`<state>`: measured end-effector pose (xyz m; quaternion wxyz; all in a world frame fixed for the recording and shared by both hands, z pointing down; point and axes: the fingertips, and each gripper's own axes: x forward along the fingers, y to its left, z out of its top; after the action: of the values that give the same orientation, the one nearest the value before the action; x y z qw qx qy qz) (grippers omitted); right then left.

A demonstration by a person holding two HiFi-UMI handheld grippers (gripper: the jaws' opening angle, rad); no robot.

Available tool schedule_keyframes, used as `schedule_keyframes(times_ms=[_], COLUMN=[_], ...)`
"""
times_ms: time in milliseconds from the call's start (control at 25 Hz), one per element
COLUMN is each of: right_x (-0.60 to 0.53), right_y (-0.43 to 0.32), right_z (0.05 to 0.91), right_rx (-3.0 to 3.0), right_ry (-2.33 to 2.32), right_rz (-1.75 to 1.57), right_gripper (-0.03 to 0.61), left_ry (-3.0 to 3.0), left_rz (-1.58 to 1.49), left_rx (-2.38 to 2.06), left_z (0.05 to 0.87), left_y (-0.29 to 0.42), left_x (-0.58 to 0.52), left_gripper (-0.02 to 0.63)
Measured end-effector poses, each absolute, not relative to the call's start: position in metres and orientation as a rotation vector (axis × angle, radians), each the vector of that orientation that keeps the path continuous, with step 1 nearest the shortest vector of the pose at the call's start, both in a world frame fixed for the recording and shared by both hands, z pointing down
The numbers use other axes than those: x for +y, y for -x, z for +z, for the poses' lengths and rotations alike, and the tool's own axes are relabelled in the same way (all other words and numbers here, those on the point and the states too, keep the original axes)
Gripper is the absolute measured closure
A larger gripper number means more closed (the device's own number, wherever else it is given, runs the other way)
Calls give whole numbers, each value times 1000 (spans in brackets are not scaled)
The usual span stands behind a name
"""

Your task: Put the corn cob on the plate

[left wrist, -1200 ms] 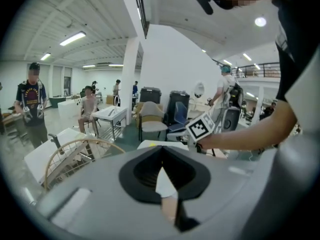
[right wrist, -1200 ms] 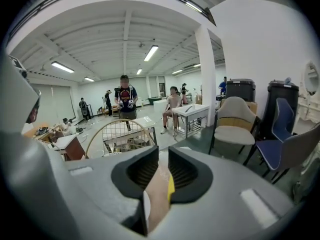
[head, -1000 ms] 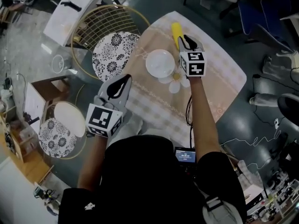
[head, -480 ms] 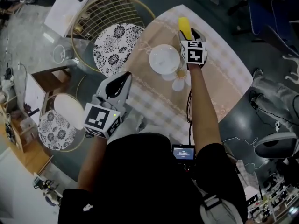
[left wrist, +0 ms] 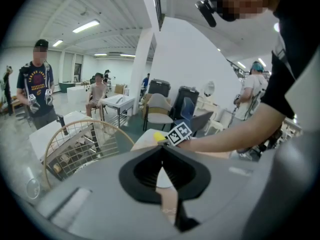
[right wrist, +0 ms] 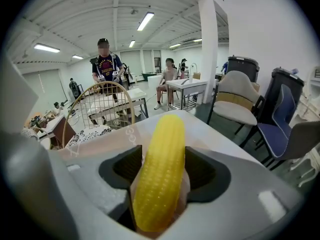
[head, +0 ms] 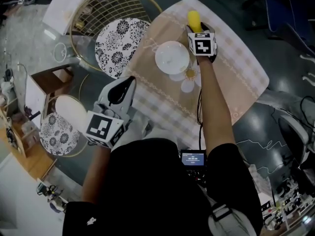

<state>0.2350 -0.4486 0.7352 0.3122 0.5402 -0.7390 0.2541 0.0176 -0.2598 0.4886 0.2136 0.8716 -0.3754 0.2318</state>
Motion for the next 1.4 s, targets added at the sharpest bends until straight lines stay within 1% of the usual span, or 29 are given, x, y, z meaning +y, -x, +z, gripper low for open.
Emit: schedule_keyframes(times_ms=[480,920,1400], right_x=[-451,-451,-440], right_y=[-237,-234,-223], right_z=[748,746,715], right_rx=[-1949,-1986,-2039], right_ry=[-1443,-1410,-1388], right_rz=[677,670,620], right_gripper=[307,316,319], left_ry=[-2378,-2347,-2362], left_rz=[657,560,537], left_rx=[-1047,-1068,-1090], left_z=[498,494,483], left_y=[-19,-17,-12], left_x=[-258,-263,-261], left_gripper=[611,611,611])
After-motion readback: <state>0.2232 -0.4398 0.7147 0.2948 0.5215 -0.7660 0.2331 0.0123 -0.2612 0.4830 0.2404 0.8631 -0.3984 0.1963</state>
